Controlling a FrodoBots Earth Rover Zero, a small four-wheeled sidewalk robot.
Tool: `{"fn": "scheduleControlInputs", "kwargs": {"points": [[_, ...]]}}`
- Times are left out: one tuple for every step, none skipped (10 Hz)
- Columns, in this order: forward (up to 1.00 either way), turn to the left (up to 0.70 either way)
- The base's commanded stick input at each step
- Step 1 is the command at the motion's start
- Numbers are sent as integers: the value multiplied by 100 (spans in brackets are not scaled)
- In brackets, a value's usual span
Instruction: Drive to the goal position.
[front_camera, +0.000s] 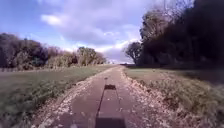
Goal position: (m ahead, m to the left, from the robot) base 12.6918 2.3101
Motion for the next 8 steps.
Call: {"fn": "scheduleControlInputs", "kwargs": {"points": [[100, 0], [100, 0], [100, 0], [100, 0], [100, 0], [100, 0], [100, 0], [100, 2]]}}
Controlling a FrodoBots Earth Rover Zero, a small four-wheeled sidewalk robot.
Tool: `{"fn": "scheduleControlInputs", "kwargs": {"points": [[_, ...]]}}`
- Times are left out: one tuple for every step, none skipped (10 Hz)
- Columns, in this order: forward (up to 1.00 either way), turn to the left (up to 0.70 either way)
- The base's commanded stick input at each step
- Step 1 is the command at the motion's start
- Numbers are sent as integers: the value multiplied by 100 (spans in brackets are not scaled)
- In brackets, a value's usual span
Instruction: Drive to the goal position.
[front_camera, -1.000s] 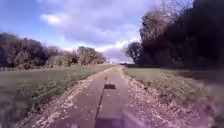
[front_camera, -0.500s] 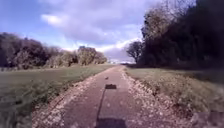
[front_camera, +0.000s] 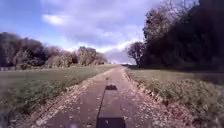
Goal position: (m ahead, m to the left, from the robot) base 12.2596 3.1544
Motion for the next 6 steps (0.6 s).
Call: {"fn": "scheduleControlInputs", "kwargs": {"points": [[100, 14], [100, 36], [100, 13], [100, 0], [100, 0], [100, 0]]}}
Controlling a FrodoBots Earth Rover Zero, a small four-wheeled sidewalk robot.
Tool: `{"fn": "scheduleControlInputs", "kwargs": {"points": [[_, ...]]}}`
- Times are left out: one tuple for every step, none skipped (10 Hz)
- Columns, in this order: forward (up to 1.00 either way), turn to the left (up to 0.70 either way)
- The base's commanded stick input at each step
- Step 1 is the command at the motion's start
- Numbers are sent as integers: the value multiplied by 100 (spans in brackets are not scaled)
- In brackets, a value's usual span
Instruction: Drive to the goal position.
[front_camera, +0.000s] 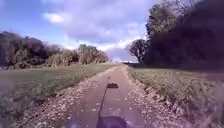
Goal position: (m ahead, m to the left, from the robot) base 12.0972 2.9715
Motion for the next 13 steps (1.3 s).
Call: {"fn": "scheduleControlInputs", "kwargs": {"points": [[100, 0], [100, 0], [100, 0], [100, 0], [100, 0], [100, 0], [100, 0], [100, 0], [100, 0], [100, 0], [100, 0], [100, 0], [100, 0]]}}
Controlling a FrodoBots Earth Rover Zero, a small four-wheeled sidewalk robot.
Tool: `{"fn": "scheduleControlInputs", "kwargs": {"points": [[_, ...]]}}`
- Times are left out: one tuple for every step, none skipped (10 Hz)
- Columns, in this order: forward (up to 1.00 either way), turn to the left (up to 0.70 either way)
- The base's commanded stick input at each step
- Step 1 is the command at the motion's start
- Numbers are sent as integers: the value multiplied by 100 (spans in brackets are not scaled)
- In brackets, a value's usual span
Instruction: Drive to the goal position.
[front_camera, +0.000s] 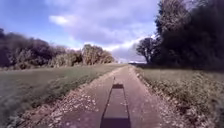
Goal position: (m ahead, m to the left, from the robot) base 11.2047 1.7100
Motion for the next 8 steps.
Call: {"fn": "scheduleControlInputs", "kwargs": {"points": [[100, 0], [100, 0], [100, 0], [100, 0], [100, 0], [100, 0], [100, 0], [100, 0]]}}
